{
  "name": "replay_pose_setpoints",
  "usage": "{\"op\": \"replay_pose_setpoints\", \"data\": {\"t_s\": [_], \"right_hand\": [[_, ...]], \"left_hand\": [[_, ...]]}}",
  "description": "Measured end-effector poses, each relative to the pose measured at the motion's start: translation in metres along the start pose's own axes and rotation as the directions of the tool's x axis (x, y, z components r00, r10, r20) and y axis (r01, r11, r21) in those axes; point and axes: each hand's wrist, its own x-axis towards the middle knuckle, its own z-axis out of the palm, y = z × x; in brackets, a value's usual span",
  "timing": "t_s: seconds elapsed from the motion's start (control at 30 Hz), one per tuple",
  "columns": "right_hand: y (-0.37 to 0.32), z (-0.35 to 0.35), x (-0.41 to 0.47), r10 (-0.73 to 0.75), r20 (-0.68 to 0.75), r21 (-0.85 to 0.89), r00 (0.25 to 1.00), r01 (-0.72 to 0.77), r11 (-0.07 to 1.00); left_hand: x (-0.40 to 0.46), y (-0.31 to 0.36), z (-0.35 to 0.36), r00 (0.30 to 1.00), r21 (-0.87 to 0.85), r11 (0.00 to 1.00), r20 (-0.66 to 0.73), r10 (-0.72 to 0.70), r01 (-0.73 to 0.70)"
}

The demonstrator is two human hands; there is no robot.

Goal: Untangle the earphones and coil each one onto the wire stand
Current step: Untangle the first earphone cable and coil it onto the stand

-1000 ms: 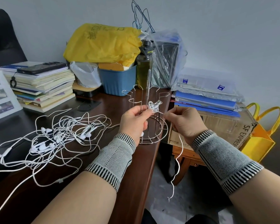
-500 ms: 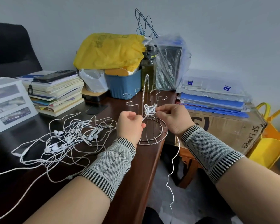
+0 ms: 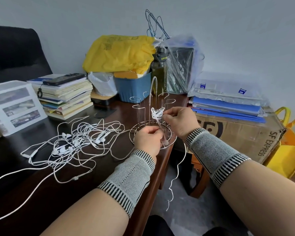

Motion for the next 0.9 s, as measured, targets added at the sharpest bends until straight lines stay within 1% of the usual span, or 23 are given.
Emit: {"op": "replay_pose_setpoints", "data": {"t_s": [0.1,0.2,0.27,0.37,0.43,0.5,0.57,0.63,0.8,0.83,0.9], "right_hand": [[0.001,0.0,0.0,0.002,0.005,-0.003,1.0,-0.002,1.0],[0.002,0.002,0.001,-0.004,-0.005,-0.008,1.0,0.004,1.0],[0.003,0.003,0.001,-0.005,-0.01,-0.009,1.0,0.005,1.0],[0.004,0.003,0.0,-0.01,-0.006,-0.01,1.0,0.009,1.0],[0.005,0.002,0.0,-0.009,-0.003,-0.015,1.0,0.009,1.0],[0.006,0.003,0.001,-0.006,-0.003,-0.008,1.0,0.006,1.0],[0.007,0.003,0.0,-0.004,-0.002,-0.003,1.0,0.004,1.0],[0.008,0.004,-0.001,-0.001,-0.005,0.009,1.0,0.001,1.0],[0.01,0.005,-0.002,0.003,-0.006,0.026,1.0,-0.002,1.0],[0.011,0.006,-0.002,0.006,-0.005,0.034,1.0,-0.005,0.999],[0.012,0.006,-0.002,0.006,-0.007,0.039,1.0,-0.005,0.999]], "left_hand": [[0.002,-0.005,-0.003,0.999,-0.022,0.999,0.022,-0.047,0.048],[0.002,-0.006,-0.008,0.991,-0.031,0.996,0.103,-0.081,0.085],[0.003,-0.006,-0.01,0.988,-0.004,0.997,0.134,-0.08,0.081],[0.005,-0.006,-0.013,0.992,0.085,0.996,0.119,-0.036,0.026],[0.006,-0.007,-0.015,0.995,0.169,0.985,0.097,0.024,-0.04],[0.008,-0.008,-0.017,0.989,0.281,0.951,0.106,0.101,-0.127],[0.008,-0.009,-0.019,0.98,0.361,0.914,0.134,0.148,-0.187],[0.008,-0.009,-0.021,0.973,0.397,0.892,0.16,0.165,-0.217],[0.014,-0.008,-0.024,0.951,0.527,0.793,0.199,0.236,-0.307],[0.015,-0.008,-0.025,0.951,0.53,0.791,0.208,0.23,-0.307],[0.016,-0.01,-0.027,0.956,0.49,0.825,0.216,0.199,-0.282]]}}
